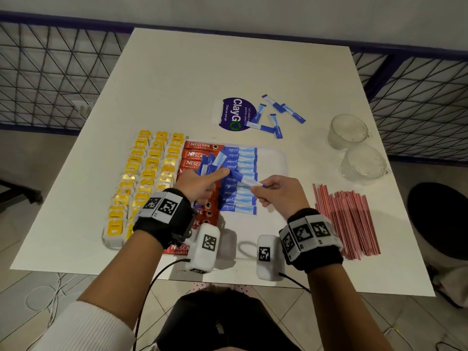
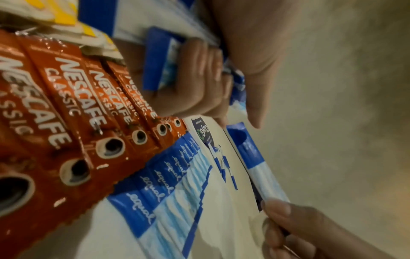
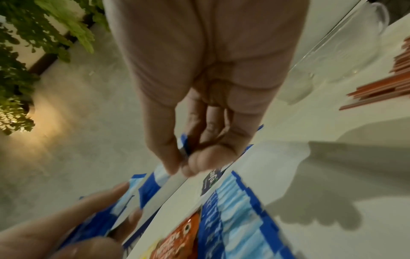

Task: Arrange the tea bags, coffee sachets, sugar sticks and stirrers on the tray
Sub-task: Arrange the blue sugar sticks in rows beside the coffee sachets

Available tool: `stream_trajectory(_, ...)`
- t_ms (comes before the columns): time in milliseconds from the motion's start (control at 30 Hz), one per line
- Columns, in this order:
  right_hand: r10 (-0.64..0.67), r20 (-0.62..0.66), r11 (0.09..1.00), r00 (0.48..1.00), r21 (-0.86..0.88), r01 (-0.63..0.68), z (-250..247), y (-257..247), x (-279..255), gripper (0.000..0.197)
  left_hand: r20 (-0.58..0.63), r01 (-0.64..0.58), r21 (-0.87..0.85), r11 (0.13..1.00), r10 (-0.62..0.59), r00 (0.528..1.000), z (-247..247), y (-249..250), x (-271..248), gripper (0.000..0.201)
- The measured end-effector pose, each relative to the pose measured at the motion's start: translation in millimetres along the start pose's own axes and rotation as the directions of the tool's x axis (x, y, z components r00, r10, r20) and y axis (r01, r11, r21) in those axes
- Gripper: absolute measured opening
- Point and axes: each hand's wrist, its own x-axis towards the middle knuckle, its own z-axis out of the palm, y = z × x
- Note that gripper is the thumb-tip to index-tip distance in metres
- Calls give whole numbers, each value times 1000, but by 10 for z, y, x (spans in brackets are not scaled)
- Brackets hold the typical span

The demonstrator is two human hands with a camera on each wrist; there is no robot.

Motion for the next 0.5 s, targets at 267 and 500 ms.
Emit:
stream_trajectory(267, -266, -64, 949, 962, -192, 250, 391, -21, -150, 3, -155, 66, 12, 998, -64, 986, 70, -27, -24, 37)
stream_trajectory(500, -215, 186, 977, 959, 47, 210, 395, 30, -252, 31, 39, 109, -61, 992, -106, 994, 149, -42, -90, 34)
